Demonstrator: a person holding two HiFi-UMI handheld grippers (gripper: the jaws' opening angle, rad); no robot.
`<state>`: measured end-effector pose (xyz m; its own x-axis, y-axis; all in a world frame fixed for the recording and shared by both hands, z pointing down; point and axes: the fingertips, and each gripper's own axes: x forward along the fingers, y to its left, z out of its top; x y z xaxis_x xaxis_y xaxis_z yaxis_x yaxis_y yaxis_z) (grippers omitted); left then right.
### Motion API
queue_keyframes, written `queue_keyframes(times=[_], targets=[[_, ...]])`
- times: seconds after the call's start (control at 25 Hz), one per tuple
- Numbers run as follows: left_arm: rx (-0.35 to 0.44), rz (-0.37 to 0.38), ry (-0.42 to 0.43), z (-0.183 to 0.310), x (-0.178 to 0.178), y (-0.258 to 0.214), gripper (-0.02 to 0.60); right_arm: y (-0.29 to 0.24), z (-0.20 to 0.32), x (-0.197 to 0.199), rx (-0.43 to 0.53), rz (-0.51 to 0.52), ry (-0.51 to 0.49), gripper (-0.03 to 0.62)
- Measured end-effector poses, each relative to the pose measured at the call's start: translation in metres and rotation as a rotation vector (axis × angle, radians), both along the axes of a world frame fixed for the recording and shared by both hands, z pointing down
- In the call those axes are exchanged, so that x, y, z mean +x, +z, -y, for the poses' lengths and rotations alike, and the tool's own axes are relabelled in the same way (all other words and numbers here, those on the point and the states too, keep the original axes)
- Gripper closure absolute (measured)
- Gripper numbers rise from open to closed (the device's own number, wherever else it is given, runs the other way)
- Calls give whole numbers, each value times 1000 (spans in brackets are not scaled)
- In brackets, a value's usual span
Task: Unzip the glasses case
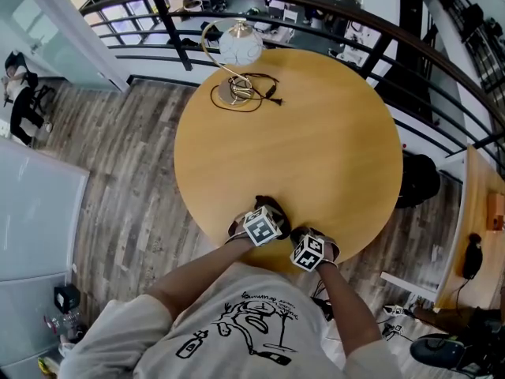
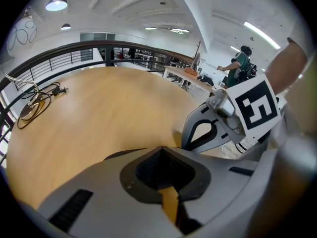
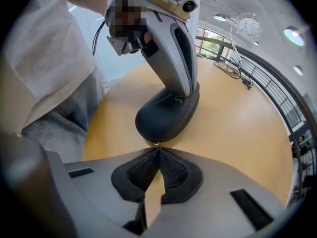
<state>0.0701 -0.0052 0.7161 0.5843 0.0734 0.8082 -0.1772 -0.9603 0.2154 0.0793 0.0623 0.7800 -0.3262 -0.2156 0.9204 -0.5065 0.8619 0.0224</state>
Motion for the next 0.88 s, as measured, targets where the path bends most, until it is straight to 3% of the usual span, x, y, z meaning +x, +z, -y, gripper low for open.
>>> queue_keyframes(times=[0.28, 0.48, 0.88], targets=[[-20, -12, -4, 2, 1, -2, 575, -3, 9, 5, 17, -30, 17, 572], [-22, 0, -19, 2, -7, -2, 575, -7, -2, 2, -10, 13, 60, 572], [0, 29, 3, -7, -19, -9, 575, -14, -25, -22, -54, 72, 30, 572]])
